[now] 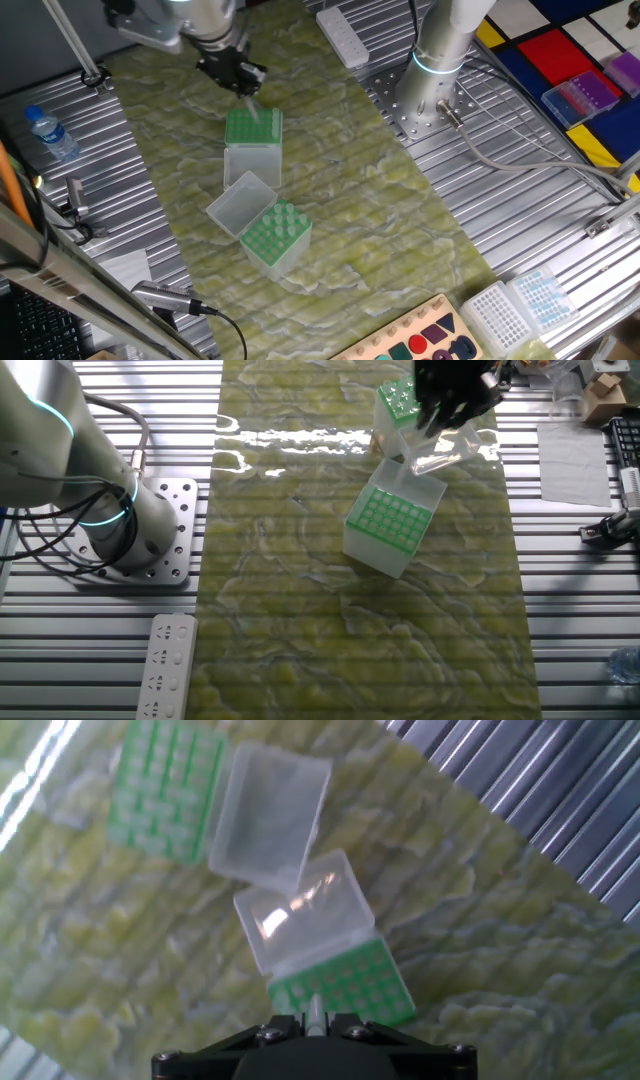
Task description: Transfer all large pipette tips from one holder to another
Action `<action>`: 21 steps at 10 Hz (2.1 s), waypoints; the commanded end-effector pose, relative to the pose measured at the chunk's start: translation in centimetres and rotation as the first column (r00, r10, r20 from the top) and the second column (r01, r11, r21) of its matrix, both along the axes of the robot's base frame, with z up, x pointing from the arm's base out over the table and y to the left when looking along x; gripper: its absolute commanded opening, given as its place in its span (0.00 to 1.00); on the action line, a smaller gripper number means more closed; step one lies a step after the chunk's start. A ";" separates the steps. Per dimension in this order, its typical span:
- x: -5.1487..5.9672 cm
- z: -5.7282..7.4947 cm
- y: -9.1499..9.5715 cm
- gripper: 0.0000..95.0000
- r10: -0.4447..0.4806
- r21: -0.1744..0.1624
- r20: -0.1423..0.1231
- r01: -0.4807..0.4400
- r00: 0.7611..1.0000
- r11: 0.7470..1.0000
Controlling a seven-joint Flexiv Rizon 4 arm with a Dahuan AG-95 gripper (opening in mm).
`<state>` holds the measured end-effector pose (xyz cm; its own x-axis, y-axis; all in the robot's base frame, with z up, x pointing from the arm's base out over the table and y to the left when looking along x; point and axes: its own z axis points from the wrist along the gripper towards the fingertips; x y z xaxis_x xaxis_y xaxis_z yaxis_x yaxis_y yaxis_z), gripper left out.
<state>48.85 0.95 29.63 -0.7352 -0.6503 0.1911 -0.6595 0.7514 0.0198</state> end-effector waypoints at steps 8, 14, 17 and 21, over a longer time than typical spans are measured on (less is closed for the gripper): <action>-2.2 -2.3 -0.8 0.00 0.061 -0.022 0.023 -0.060 0.998 0.998; -2.9 -4.2 -1.2 0.00 0.100 -0.009 0.105 -0.100 0.989 0.995; -2.8 -4.2 -1.2 0.40 0.117 -0.007 0.108 -0.117 0.987 0.993; -2.3 -4.3 -0.7 0.40 0.005 0.062 0.105 -0.011 0.994 0.998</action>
<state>46.29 0.08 25.38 -0.6849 -0.7228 0.0919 -0.7278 0.6845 -0.0406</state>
